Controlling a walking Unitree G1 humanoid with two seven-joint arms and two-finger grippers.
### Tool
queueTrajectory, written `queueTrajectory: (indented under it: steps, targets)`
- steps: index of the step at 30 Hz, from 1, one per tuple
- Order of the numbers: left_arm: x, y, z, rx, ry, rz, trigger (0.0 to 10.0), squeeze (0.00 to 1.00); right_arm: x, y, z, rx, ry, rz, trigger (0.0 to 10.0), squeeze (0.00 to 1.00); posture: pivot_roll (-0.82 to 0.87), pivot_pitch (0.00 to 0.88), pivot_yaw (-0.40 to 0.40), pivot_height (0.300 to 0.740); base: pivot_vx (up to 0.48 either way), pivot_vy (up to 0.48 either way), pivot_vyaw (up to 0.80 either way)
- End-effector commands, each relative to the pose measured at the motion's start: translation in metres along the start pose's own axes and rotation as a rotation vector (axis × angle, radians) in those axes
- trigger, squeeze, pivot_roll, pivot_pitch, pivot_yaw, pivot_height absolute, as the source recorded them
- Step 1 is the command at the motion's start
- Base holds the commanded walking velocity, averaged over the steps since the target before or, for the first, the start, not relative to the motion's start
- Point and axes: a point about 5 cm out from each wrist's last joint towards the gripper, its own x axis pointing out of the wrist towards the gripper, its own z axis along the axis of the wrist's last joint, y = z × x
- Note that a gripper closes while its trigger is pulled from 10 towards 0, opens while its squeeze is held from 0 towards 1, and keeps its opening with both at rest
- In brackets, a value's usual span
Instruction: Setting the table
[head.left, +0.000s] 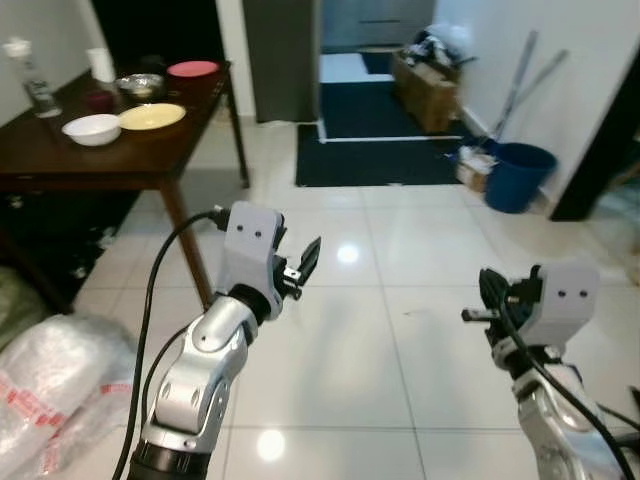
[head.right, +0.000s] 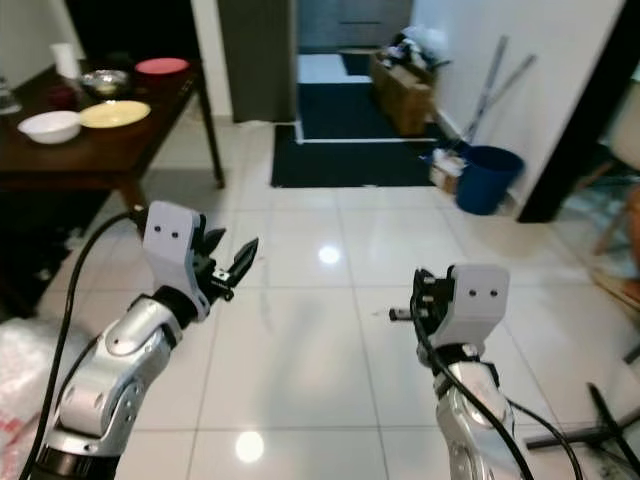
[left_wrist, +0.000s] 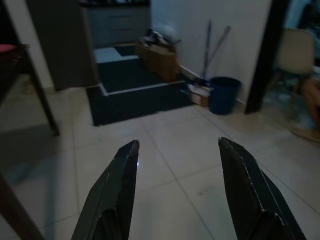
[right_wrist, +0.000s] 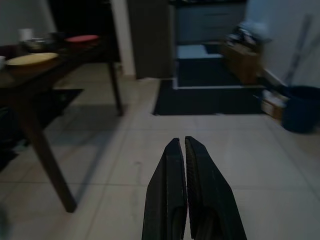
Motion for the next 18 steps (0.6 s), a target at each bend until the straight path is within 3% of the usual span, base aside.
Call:
queueTrajectory:
  steps: [1, 14, 18]
  targets:
    - [-0.0019, 0.0017, -0.0054, 0.000, 0.018, 0.006, 10.0, 0.00, -0.0017, 0.0012, -0.0042, 0.007, 0.016, 0.005, 10.0, 0.00, -0.05, 0.077, 0.114, 0.740, 0.480, 0.000, 0.00]
    - [-0.0021, -0.0056, -0.0063, -0.014, 0.018, -0.013, 10.0, 0.00, -0.0020, -0.0023, -0.0038, 0.010, 0.016, -0.010, 10.0, 0.00, -0.05, 0.086, 0.115, 0.740, 0.480, 0.000, 0.00]
    - [-0.0014, -0.0056, -0.0064, -0.015, 0.017, -0.015, 10.0, 0.00, -0.0025, -0.0040, -0.0034, 0.010, 0.015, -0.015, 10.0, 0.00, -0.05, 0.086, 0.115, 0.740, 0.480, 0.000, -0.74]
